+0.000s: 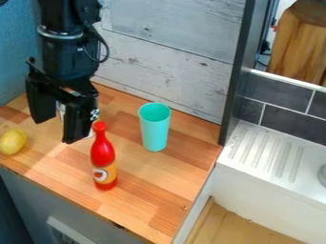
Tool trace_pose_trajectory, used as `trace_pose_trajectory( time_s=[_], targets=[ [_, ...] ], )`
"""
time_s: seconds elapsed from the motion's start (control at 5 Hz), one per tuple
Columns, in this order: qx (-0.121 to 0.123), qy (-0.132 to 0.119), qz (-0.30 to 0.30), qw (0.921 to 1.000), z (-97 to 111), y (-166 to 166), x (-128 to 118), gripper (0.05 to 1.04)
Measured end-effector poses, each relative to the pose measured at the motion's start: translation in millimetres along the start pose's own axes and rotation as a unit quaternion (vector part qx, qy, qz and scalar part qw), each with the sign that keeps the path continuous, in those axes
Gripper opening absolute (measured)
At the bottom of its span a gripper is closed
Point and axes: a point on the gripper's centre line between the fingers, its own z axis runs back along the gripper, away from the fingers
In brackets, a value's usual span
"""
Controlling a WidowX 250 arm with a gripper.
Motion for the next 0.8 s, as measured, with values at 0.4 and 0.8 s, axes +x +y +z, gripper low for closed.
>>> trace_pose_trajectory(
  time_s=[0.4,0.8],
  targets=[
    [-0.003,0.026,-0.017,0.9995,-8.9,-16.3,12.3,1.001],
    [-0.006,0.046,-0.032,0.9984,-19.6,-30.0,30.5,1.001]
  ],
)
